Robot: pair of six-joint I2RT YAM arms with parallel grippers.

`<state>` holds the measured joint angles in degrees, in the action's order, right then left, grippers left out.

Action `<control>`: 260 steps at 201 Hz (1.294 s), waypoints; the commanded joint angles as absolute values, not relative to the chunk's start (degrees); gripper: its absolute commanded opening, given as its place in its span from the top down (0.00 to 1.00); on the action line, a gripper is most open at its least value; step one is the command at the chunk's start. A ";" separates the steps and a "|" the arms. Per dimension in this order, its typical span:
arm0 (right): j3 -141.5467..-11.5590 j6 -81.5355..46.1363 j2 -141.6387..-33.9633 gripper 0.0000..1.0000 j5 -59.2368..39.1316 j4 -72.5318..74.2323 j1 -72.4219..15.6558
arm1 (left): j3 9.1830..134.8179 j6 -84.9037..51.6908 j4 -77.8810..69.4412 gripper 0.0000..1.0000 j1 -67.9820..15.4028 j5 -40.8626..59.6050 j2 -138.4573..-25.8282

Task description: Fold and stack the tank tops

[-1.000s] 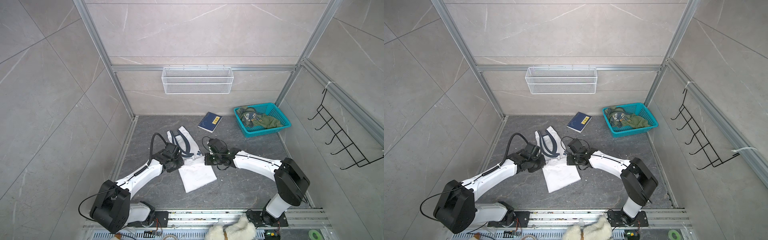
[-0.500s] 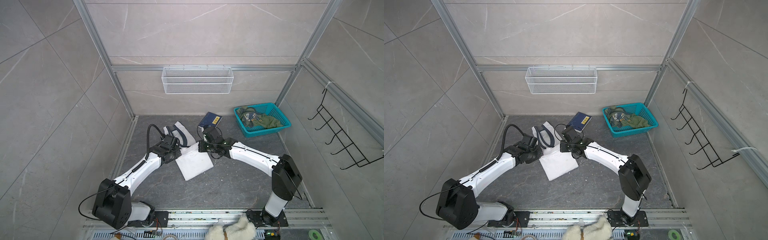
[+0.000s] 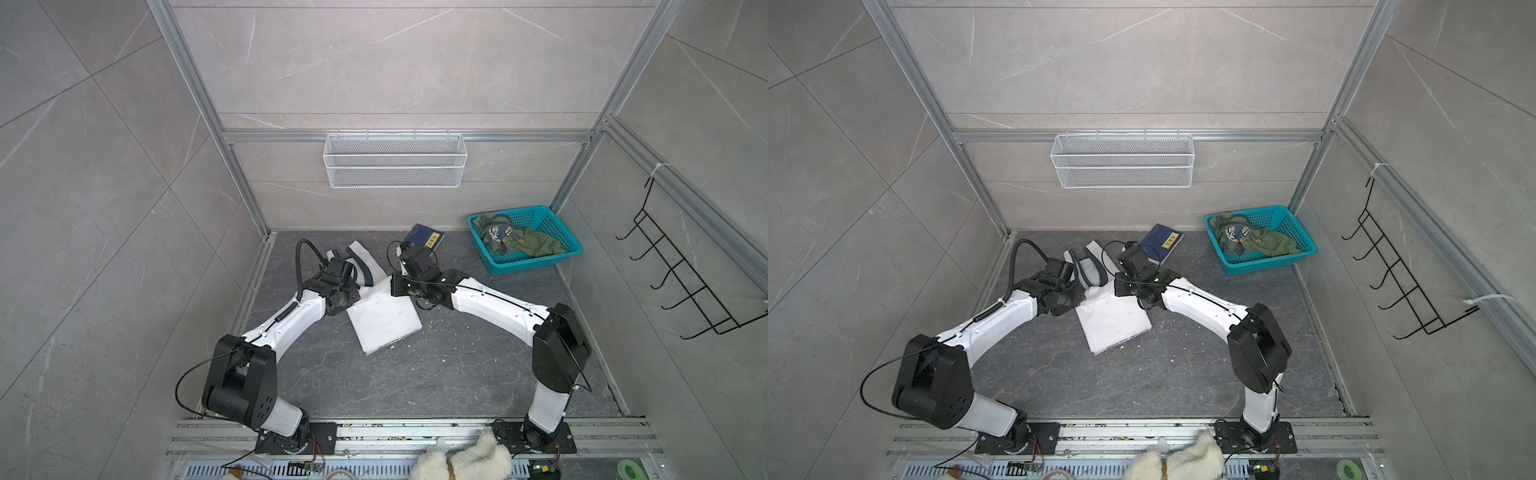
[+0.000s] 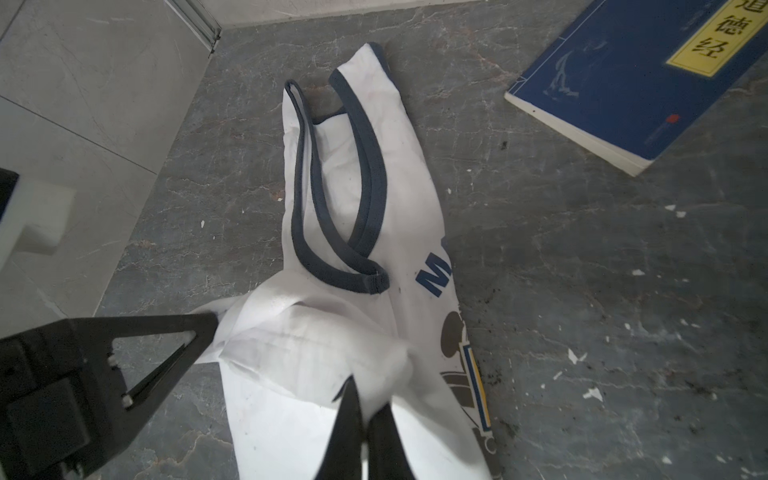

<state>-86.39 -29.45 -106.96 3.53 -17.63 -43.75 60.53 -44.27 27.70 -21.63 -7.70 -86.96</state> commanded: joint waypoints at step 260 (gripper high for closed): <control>-84.34 -28.09 -113.28 0.98 7.87 -10.33 -40.60 | 59.41 -38.87 7.07 0.98 -16.71 5.49 -91.65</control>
